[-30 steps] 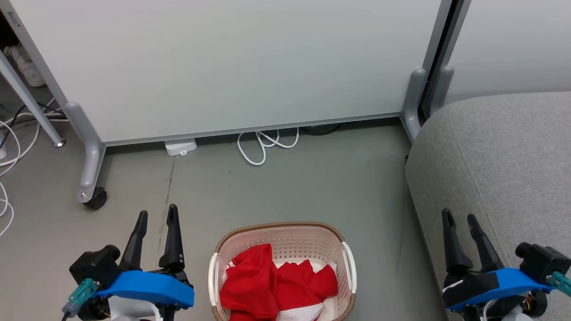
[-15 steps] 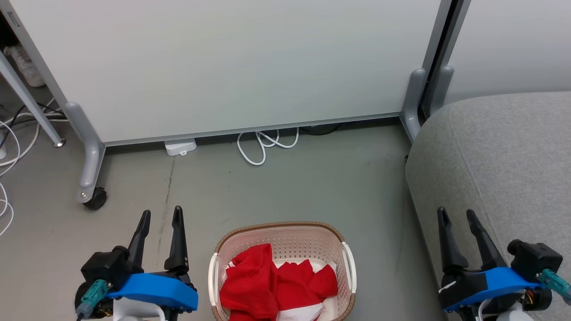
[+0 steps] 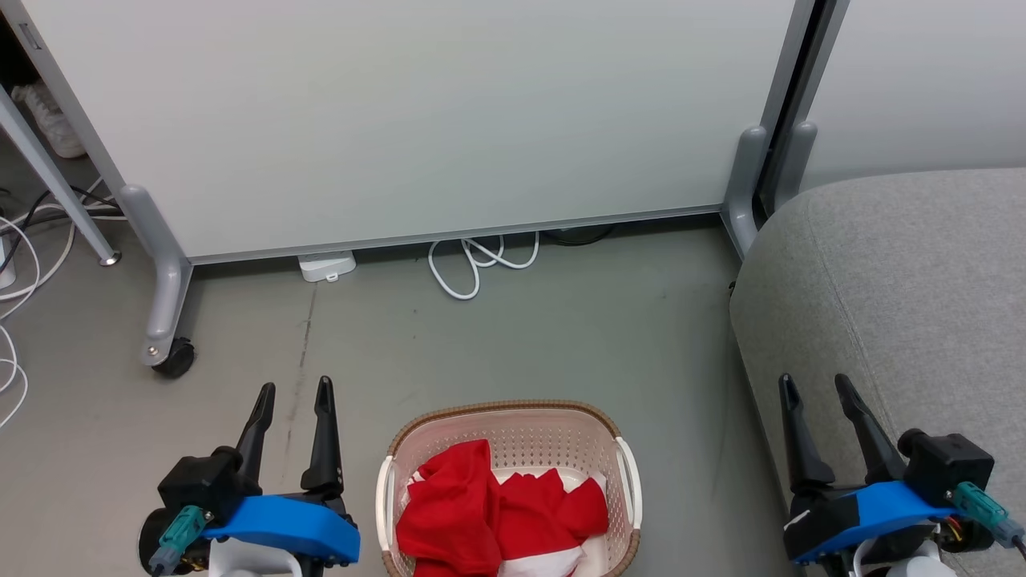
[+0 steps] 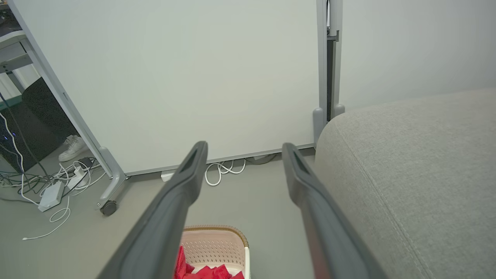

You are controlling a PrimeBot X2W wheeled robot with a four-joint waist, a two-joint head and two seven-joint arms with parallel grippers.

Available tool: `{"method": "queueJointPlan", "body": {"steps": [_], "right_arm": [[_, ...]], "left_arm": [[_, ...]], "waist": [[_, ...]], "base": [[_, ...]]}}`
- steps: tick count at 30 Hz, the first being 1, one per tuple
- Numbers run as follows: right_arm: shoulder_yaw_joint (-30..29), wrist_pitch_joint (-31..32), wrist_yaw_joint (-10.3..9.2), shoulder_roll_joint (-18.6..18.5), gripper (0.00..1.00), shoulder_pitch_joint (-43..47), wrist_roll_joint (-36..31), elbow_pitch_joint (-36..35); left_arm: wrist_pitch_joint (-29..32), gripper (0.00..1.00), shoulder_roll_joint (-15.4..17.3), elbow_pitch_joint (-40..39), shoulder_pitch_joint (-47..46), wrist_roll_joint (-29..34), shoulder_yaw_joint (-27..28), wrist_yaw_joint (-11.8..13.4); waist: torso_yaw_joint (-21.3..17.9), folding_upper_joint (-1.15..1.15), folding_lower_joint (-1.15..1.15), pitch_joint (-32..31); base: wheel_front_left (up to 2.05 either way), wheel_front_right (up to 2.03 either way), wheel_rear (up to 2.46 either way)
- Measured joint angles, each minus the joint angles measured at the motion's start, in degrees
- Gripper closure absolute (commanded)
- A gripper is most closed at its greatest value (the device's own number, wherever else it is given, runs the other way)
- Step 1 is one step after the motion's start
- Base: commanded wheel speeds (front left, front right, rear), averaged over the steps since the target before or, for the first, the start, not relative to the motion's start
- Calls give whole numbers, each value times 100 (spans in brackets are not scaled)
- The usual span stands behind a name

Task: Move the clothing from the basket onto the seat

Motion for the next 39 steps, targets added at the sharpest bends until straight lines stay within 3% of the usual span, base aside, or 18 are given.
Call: {"method": "queueJointPlan", "body": {"steps": [21,39], "right_arm": [[-12,-131,7,-9,0,-3,-823,19],[-9,-151,7,-11,0,-4,-813,49]], "left_arm": [[-215,0,-30,242,-79,610,-16,-54],[-222,0,-37,235,-54,636,-37,-56]], "waist": [[-33,0,0,22],[-14,0,0,-32]], "base": [[0,0,0],[0,0,0]]}}
